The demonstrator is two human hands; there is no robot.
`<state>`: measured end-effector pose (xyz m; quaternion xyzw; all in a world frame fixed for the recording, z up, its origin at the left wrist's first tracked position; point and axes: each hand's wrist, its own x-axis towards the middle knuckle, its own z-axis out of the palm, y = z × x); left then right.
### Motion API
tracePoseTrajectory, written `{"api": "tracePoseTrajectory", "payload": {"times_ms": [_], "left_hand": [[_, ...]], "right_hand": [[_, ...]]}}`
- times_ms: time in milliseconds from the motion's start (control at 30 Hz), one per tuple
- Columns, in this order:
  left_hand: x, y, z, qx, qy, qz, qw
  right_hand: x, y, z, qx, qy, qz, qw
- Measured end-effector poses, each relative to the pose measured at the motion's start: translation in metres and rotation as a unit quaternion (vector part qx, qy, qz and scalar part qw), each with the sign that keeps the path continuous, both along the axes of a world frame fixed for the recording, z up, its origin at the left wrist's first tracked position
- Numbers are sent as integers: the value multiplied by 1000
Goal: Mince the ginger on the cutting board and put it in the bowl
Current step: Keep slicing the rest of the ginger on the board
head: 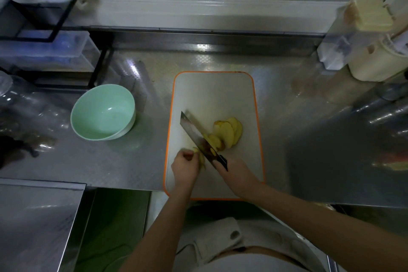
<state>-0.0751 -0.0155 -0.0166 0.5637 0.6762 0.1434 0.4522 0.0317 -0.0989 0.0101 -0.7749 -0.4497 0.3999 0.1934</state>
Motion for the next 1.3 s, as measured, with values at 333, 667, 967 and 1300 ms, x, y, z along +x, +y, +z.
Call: {"api": "tracePoseTrajectory", "payload": {"times_ms": [333, 667, 967, 1300], "left_hand": [[2, -1, -4, -8, -26, 42, 999], [3, -4, -7, 13, -8, 35, 999], [0, -8, -9, 23, -20, 32, 999], [-7, -12, -11, 31, -68, -18, 997]], "right_hand": [[-2, 4, 10, -11, 2, 6, 1000], [-5, 7, 12, -40, -6, 25, 999], [-5, 5, 13, -58, 6, 6, 998], [-5, 1, 14, -65, -29, 16, 997]]}}
